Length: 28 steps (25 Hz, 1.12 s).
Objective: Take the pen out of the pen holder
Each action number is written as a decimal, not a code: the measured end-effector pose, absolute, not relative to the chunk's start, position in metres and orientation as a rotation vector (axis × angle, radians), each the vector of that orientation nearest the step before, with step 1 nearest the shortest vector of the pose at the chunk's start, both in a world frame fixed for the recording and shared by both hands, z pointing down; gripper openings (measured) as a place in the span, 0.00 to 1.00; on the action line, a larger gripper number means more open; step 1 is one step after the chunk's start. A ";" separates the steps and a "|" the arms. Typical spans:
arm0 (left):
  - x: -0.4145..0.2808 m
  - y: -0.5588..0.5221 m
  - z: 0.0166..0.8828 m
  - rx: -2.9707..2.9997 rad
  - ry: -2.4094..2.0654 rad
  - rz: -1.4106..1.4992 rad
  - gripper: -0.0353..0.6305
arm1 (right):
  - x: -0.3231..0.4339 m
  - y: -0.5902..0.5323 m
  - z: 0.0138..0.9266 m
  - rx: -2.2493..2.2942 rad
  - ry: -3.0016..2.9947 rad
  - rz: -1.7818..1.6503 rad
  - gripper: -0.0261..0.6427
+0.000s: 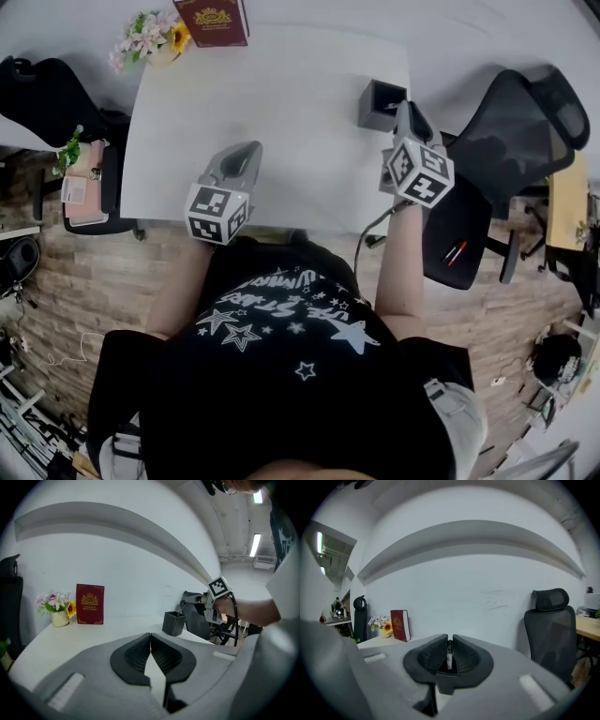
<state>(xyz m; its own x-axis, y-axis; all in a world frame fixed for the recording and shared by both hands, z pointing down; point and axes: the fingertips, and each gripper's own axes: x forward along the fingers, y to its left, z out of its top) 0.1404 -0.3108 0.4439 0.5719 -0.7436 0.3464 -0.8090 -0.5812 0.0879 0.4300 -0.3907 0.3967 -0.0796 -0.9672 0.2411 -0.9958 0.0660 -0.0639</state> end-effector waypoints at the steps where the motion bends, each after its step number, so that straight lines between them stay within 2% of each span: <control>1: 0.135 -0.310 0.443 2.575 -1.284 0.394 0.07 | 0.427 -0.387 0.389 2.052 -2.187 0.300 0.09; 12: 0.079 -0.306 0.443 2.677 -1.045 0.368 0.07 | 0.377 -0.332 0.337 2.251 -2.040 0.174 0.09; 28: -0.003 -0.266 0.457 2.825 -0.602 0.421 0.07 | 0.247 -0.194 0.357 2.463 -1.769 0.280 0.09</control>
<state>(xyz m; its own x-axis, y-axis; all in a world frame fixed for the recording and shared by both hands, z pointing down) -0.0030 -0.2656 0.4573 0.8749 -0.3624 0.3213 -0.4261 -0.8913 0.1550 0.2474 -0.1944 0.3569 0.3101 -0.9286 0.2040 -0.9462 -0.3223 -0.0287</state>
